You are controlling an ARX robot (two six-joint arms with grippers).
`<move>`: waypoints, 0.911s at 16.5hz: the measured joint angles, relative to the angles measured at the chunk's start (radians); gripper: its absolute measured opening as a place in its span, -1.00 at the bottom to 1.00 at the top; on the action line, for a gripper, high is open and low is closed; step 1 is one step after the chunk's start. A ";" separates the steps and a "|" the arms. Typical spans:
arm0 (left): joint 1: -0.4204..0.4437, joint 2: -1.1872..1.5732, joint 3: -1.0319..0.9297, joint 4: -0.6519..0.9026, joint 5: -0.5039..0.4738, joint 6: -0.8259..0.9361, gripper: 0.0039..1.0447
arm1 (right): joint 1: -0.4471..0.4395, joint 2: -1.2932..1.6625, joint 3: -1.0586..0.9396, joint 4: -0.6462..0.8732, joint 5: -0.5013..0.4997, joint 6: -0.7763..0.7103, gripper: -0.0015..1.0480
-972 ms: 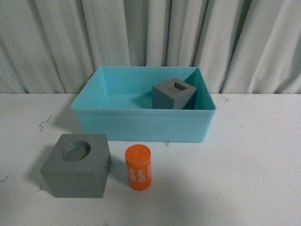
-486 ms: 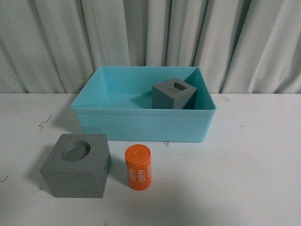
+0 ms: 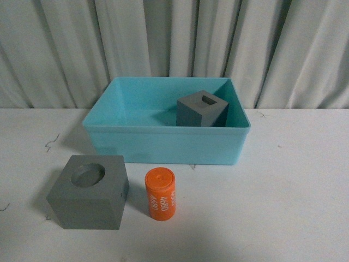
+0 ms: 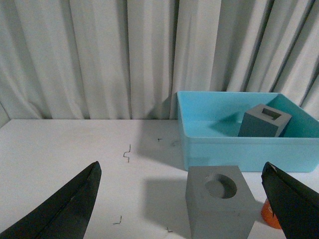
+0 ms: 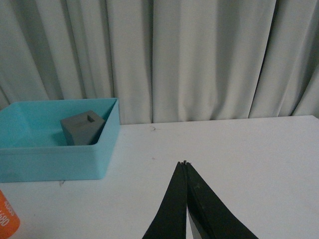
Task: Place gray and orange parts in blue box
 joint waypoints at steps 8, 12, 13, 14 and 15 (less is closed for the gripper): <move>0.000 0.000 0.000 0.001 -0.001 0.000 0.88 | 0.000 -0.212 0.000 -0.231 0.000 0.000 -0.96; 0.000 0.000 0.000 0.000 0.000 0.000 0.88 | 0.000 -0.214 0.000 -0.225 0.000 -0.001 -0.45; 0.000 0.000 0.000 0.000 0.000 0.000 0.88 | 0.000 -0.214 0.000 -0.225 0.000 -0.001 -0.20; 0.000 0.000 0.000 0.000 0.000 0.000 0.88 | 0.000 -0.214 0.000 -0.224 0.000 -0.001 0.04; 0.000 0.000 0.000 0.000 0.000 0.000 0.88 | 0.000 -0.214 0.000 -0.225 0.000 -0.001 0.25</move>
